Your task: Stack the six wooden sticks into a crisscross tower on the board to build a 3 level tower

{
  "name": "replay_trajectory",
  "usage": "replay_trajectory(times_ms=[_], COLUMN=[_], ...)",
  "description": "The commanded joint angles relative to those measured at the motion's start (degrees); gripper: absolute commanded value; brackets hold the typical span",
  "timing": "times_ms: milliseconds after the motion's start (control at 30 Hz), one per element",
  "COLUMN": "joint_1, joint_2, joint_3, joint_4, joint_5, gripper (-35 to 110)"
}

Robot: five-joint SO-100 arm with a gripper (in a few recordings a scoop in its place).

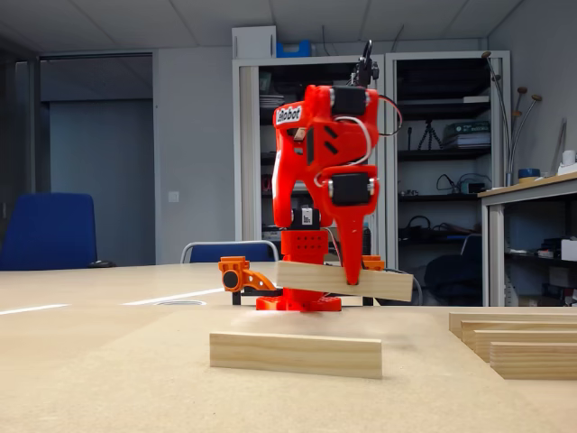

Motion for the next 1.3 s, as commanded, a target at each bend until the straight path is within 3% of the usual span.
replay_trajectory(times_ms=[0,600,1267], joint_1=[3.34,10.20,8.88], joint_2=[1.76,-8.26,-7.29], joint_3=[2.02,4.31,4.22], joint_4=[-2.81,-13.01,-11.25], joint_5=[-2.37,-7.65,-7.29], gripper=[0,0,22])
